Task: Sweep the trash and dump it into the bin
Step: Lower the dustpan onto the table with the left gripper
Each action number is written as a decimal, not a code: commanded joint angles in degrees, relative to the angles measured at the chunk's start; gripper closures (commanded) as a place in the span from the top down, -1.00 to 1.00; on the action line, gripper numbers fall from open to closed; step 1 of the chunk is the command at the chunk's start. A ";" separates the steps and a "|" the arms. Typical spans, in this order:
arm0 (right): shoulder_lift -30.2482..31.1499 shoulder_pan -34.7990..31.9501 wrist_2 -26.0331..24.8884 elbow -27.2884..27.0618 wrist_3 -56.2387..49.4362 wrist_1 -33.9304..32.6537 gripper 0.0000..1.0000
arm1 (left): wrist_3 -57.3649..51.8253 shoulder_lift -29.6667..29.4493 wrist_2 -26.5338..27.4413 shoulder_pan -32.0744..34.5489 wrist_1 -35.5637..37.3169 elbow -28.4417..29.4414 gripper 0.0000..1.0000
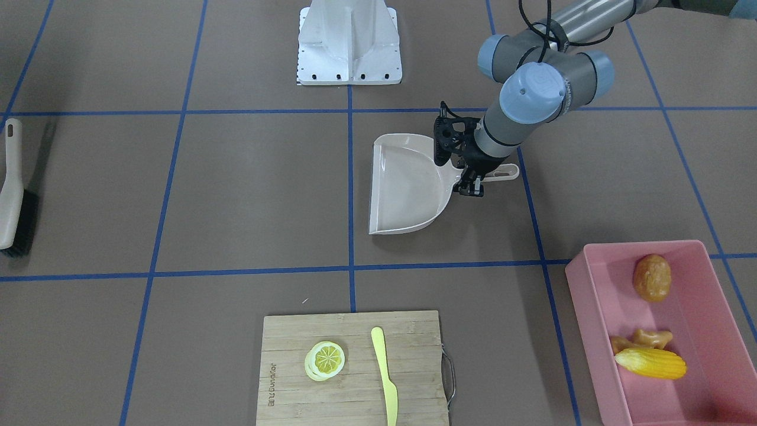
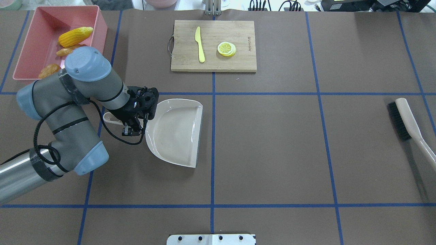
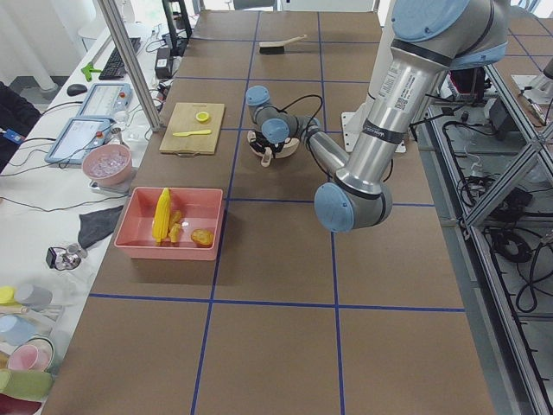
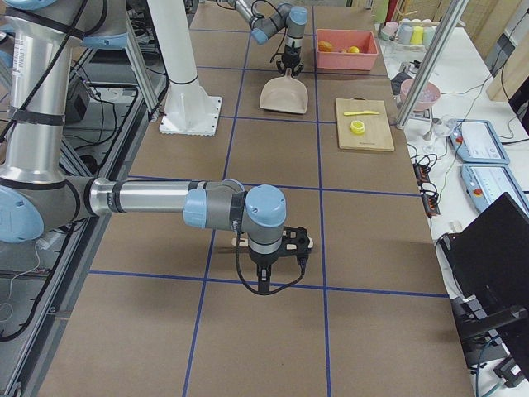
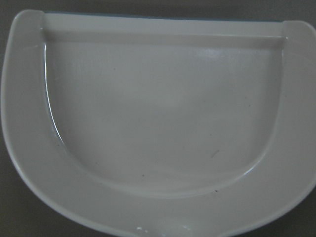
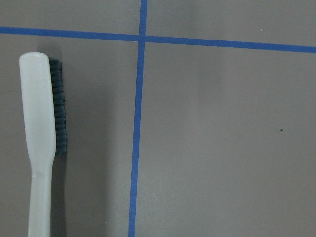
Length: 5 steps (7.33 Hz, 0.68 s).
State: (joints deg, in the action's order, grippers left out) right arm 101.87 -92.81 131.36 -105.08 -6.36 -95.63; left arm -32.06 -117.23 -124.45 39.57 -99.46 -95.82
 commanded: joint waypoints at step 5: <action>0.00 0.00 0.56 -0.30 0.04 -0.18 1.00 | -0.19 0.77 -0.26 3.13 0.14 -4.79 0.98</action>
State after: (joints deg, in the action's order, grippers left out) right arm 101.90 -92.81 131.52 -105.35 -6.34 -95.79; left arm -32.17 -116.92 -124.67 41.23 -99.76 -98.03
